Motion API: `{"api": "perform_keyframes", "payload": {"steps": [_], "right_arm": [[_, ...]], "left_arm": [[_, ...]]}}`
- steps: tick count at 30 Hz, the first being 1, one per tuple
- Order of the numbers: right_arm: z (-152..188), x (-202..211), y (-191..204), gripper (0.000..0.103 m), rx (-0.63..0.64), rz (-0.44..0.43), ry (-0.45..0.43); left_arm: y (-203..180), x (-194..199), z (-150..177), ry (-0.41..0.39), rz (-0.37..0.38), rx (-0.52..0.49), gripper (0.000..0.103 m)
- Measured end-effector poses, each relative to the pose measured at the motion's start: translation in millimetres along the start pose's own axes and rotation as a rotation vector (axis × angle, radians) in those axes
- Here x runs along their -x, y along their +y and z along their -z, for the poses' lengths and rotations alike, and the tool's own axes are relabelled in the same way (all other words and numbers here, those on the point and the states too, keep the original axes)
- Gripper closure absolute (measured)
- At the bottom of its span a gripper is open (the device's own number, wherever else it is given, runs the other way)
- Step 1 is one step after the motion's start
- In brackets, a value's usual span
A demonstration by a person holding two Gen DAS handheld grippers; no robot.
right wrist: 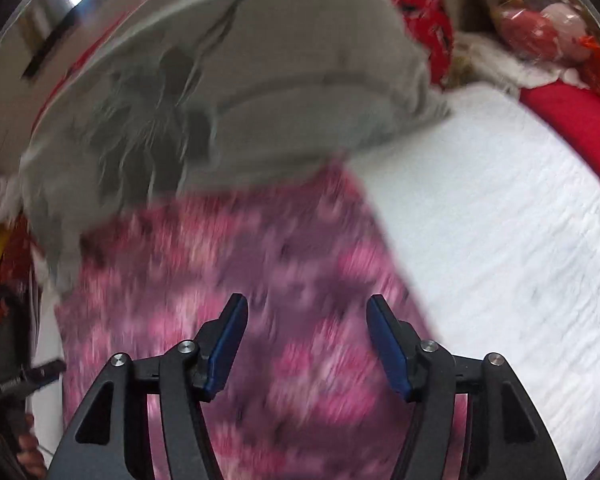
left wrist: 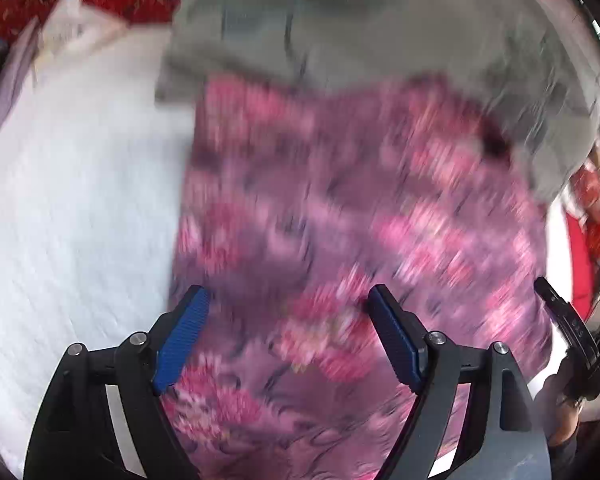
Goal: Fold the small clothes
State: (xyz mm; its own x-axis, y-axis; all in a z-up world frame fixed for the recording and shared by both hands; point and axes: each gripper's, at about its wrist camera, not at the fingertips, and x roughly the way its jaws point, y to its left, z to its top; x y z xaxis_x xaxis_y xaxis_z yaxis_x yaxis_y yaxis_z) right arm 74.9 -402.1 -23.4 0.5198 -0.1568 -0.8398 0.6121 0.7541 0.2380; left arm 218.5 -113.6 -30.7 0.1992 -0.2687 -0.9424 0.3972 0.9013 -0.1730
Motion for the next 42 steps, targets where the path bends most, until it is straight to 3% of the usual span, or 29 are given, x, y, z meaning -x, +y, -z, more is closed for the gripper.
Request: {"api": "perform_keyframes", "payload": {"steps": [3,4,5,7,10,12,15,19,21,25,28,31,34,36,37,38,42], "right_arm": [[6.5,3.7,26.1,0.038,0.121,0.132,-0.014],[7.0,8.6,32.5,0.036,0.119,0.136,-0.003],[10.4,18.7,40.4,0.036,0.115,0.083,-0.008],[21.2,31.9,57.6,0.037,0.154,0.028,-0.018],[55.4,32.4,82.6,0.029,0.251,-0.011,0.044],[76.1,21.4,91.4,0.029,0.264,0.005,0.105],[88.1,24.2,104.1,0.028,0.294,0.097,0.081],[111.9,53.0,141.8,0.028,0.359,-0.008,0.033],[137.4,64.9,170.6,0.028,0.467,-0.055,-0.006],[192.0,64.2,232.4,0.028,0.714,-0.144,0.008],[221.0,54.9,266.5,0.028,0.867,-0.116,-0.038],[243.5,42.2,290.4,0.028,0.997,0.018,-0.131],[243.5,30.5,303.5,0.031,1.043,0.096,-0.239],[238.1,25.0,312.0,0.044,1.049,0.127,-0.282],[233.9,26.4,309.6,0.071,1.047,0.128,-0.283],[228.5,24.0,309.9,0.086,1.033,0.131,-0.281],[208.5,40.6,294.6,0.090,0.956,0.091,-0.392]], "left_arm": [[-3.3,9.5,10.0,-0.008,-0.007,-0.031,0.020],[-2.5,13.2,12.5,0.002,0.010,-0.034,0.020],[0.2,17.9,15.3,0.006,0.024,-0.032,0.020],[4.8,17.1,22.7,0.037,0.002,-0.030,0.020],[12.2,14.2,38.7,0.094,0.028,-0.045,0.020],[13.5,20.8,47.2,0.100,0.023,-0.064,0.021],[27.5,36.6,53.9,0.090,0.067,-0.042,0.021],[82.3,53.3,44.9,0.072,0.099,0.066,0.021],[96.1,59.2,41.8,0.075,0.111,0.109,0.021],[120.7,61.6,31.4,0.086,0.142,0.172,0.021],[145.4,61.4,24.8,0.090,0.146,0.175,0.021],[146.2,58.5,26.9,0.098,0.155,0.175,0.021],[140.6,51.9,20.2,0.103,0.188,0.185,0.021],[138.0,49.1,13.5,0.103,0.226,0.195,0.021],[134.9,46.8,10.4,0.106,0.243,0.198,0.021],[132.7,44.4,6.8,0.112,0.262,0.201,0.021],[120.1,27.6,-12.0,0.157,0.366,0.231,0.021]]}}
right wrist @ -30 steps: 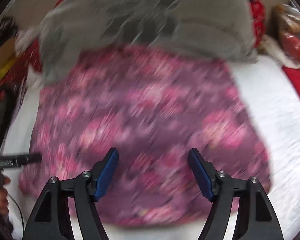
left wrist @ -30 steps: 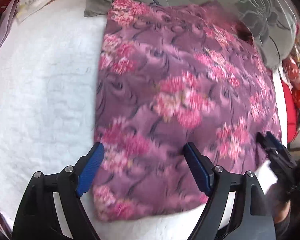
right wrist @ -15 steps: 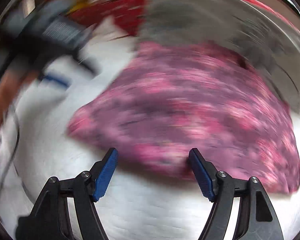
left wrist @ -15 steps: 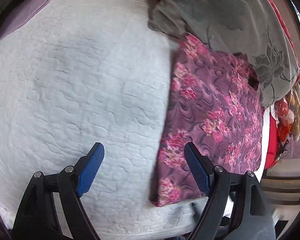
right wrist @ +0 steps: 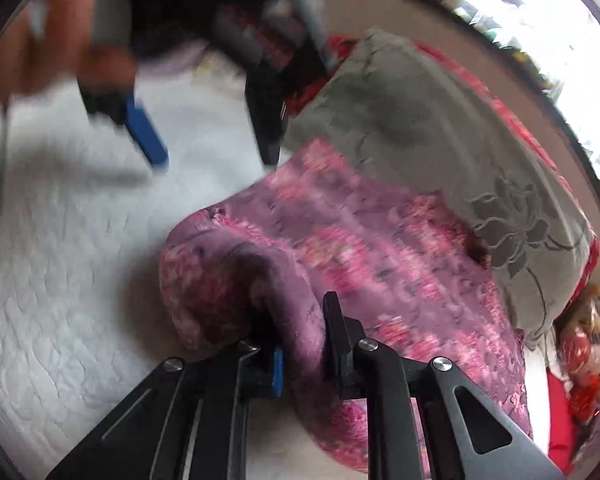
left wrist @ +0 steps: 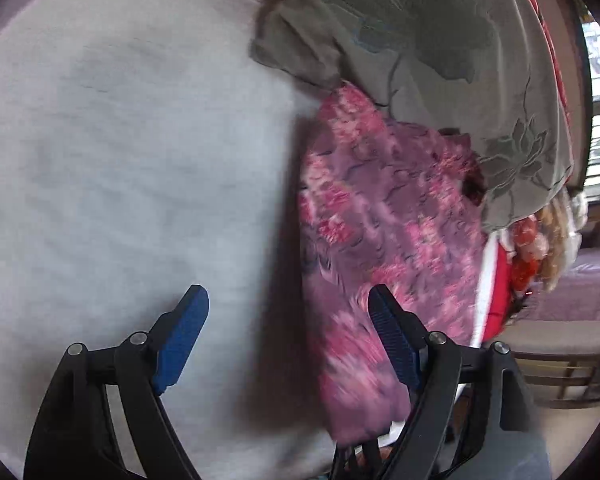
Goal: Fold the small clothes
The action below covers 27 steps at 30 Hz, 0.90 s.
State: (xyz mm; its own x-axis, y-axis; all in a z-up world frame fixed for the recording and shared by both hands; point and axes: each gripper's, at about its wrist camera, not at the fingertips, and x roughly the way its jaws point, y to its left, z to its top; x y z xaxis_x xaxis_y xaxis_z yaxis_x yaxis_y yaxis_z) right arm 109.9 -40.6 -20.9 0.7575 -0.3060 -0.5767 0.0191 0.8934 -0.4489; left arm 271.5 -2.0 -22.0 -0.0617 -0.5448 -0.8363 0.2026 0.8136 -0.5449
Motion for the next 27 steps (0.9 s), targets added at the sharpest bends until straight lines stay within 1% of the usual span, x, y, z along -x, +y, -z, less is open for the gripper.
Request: {"api": "perform_keyframes", "payload": {"steps": [2,4,6,7,8,9,10,11,13,18,23,27], "right_arm": [[1.0,9.9,-12.5,0.091,-0.037,0.001,-0.047],[1.2,15.9,-20.3,0.091,-0.061,-0.007,-0.066],[1.4,18.7,-26.8,0.092,-0.085,-0.019,-0.078],[1.1,19.4,-29.8,0.092,-0.096,-0.030,-0.082],[0.4,17.5,-32.4,0.092,-0.102,-0.038,-0.082],[0.7,17.5,-34.5,0.092,-0.115,-0.045,-0.078],[0.8,18.2,-37.2,0.092,-0.130,-0.056,-0.076],[1.3,18.6,-40.8,0.092,-0.149,-0.070,-0.073],[2.8,21.1,-47.2,0.092,-0.189,-0.082,-0.068],[8.5,35.1,-74.9,0.092,-0.319,-0.105,-0.085],[19.2,50.9,-106.6,0.092,-0.454,-0.111,-0.099],[30.0,62.1,-132.4,0.092,-0.546,-0.112,-0.107]], "left_arm": [[-7.9,-12.6,-9.4,0.026,0.016,0.009,0.021],[-17.0,-23.9,-16.3,0.044,0.012,0.012,0.021],[-30.8,-34.9,-21.2,0.054,-0.011,-0.008,0.021],[-36.9,-36.9,-22.2,0.046,-0.024,-0.021,0.021],[-42.7,-37.3,-22.9,0.037,-0.035,-0.038,0.024],[-50.7,-36.7,-23.7,0.024,-0.043,-0.056,0.044],[-53.5,-35.2,-24.5,0.030,-0.039,-0.063,0.060],[-55.5,-35.4,-25.4,0.043,-0.033,-0.062,0.078],[-62.4,-28.6,-25.8,0.014,-0.050,-0.063,0.090],[-93.1,-6.7,-18.2,-0.051,-0.069,-0.126,0.092],[-134.7,-1.8,-10.2,-0.088,-0.081,-0.177,0.092],[-169.2,1.0,-1.7,-0.108,-0.101,-0.237,0.092]]}}
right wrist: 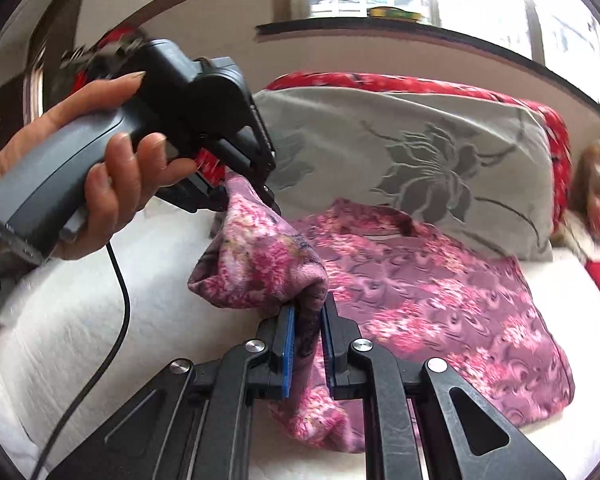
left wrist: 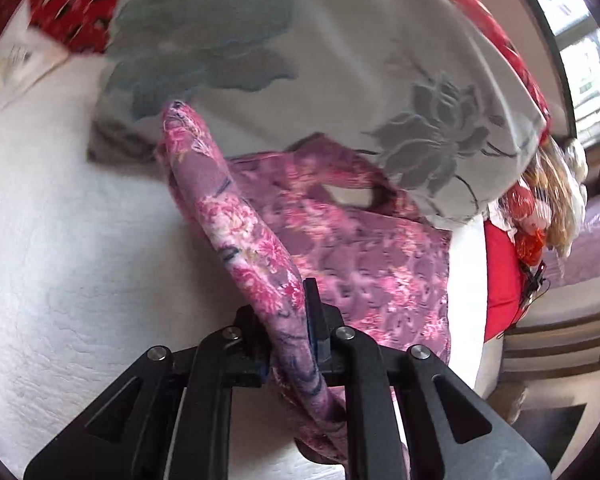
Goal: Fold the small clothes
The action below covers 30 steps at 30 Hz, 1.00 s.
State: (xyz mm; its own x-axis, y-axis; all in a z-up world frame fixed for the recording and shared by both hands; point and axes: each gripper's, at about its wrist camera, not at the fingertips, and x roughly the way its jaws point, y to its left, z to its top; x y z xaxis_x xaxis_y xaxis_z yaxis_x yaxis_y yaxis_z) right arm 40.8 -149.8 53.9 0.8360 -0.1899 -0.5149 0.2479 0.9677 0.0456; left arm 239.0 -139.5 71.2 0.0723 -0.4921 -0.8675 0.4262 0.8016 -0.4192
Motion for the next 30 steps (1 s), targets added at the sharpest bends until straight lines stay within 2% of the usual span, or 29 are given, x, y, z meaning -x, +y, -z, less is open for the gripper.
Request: {"api": "perform_keyframes", "payload": {"steps": [8,16,19,20,22,24,26,28,30], "right_arm": [[-2.4,26.6,-58.6,0.094,-0.208,0.020,0.002],[10.3,38.8,-110.3,0.101,-0.348,0.044,-0.002],[17.8,34.9,-126.6,0.100,-0.392,0.039,0.024],[21.9,30.4,-132.7,0.095,-0.420,0.012,0.057],[32.9,24.4,-142.7,0.093,-0.485,-0.009,0.113],[41.7,23.3,-144.7,0.080,-0.517,-0.051,0.136],[47.6,25.5,-143.0,0.042,-0.543,-0.090,0.128],[45.7,28.1,-136.0,0.031,-0.523,-0.115,0.094],[39.2,20.3,-128.9,0.031,-0.481,-0.133,0.089]], "left_arm": [[-56.8,-11.6,-1.9,0.007,-0.021,-0.060,0.092],[-113.6,-42.9,3.8,0.056,-0.078,-0.139,0.092],[-128.5,-52.6,7.3,0.061,-0.114,-0.174,0.092],[-130.6,-55.4,7.6,0.064,-0.124,-0.177,0.092],[-132.8,-60.6,6.9,0.075,-0.139,-0.178,0.092],[-134.1,-65.8,5.6,0.084,-0.163,-0.185,0.092],[-134.7,-70.5,4.5,0.094,-0.177,-0.189,0.092],[-135.2,-74.7,4.3,0.104,-0.183,-0.191,0.092],[-135.9,-76.5,4.8,0.106,-0.188,-0.198,0.092]]}}
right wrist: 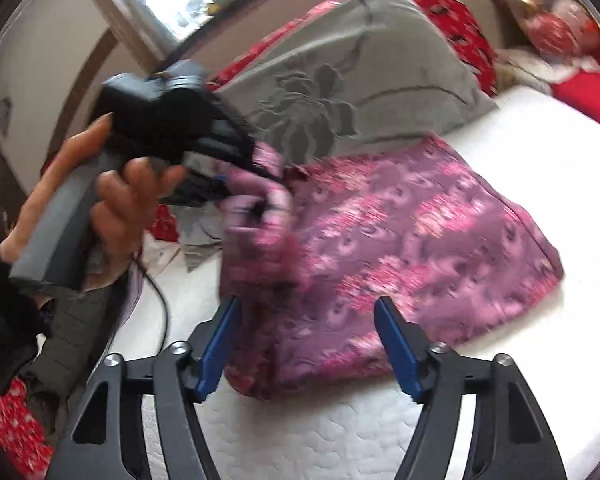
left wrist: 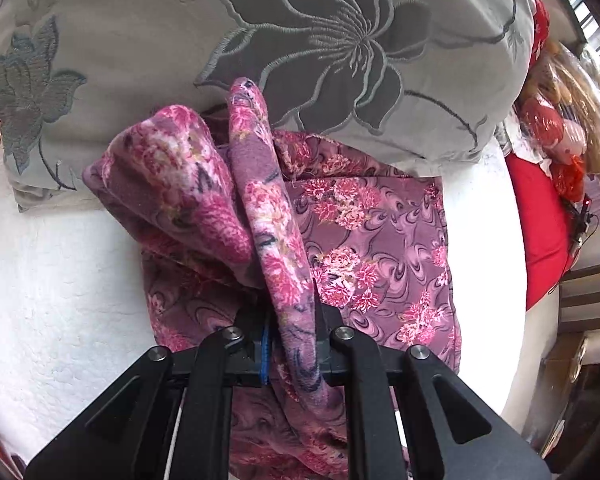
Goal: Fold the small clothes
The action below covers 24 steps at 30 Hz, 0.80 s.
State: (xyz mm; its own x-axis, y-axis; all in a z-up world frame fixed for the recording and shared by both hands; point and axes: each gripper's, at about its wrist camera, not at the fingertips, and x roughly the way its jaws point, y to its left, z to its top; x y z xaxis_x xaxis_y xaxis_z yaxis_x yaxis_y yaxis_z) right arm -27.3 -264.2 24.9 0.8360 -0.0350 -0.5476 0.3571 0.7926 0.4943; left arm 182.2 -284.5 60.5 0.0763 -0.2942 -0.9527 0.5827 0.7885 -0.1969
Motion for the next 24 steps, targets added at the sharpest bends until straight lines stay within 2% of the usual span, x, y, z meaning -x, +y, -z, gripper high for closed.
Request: {"api": "perform_keyframes", "payload": {"steps": [4,6,7,11,14,19,24], "right_arm": [[-11.4,-23.1,-0.3,0.032,-0.009,-0.007,-0.006],[-16.0,-29.4,-5.0,0.059,-0.037,-0.036,0.001],[-17.7,-30.8,-7.0,0.092,-0.044,-0.042,0.010],[-20.4,-14.7,-16.2,0.093,-0.086,-0.039,-0.029],[-21.3,4.1,-27.9,0.094,-0.148,-0.016,-0.064],[-22.9,21.3,-53.4,0.094,-0.234,0.043,-0.100],[-22.1,30.1,-85.9,0.094,-0.307,0.109,-0.122]], "left_arm": [[-1.2,0.3,0.7,0.001,-0.006,-0.011,0.092],[-0.6,1.9,0.0,-0.001,-0.005,-0.007,0.092],[-1.1,3.1,0.0,-0.004,-0.002,-0.003,0.092],[-16.7,8.4,2.3,-0.024,0.031,-0.025,0.092],[-43.3,6.5,2.6,-0.030,0.044,-0.075,0.092],[-90.0,-20.1,0.1,0.010,0.066,-0.121,0.092],[-114.3,-53.5,-6.3,0.045,0.002,-0.132,0.092]]}}
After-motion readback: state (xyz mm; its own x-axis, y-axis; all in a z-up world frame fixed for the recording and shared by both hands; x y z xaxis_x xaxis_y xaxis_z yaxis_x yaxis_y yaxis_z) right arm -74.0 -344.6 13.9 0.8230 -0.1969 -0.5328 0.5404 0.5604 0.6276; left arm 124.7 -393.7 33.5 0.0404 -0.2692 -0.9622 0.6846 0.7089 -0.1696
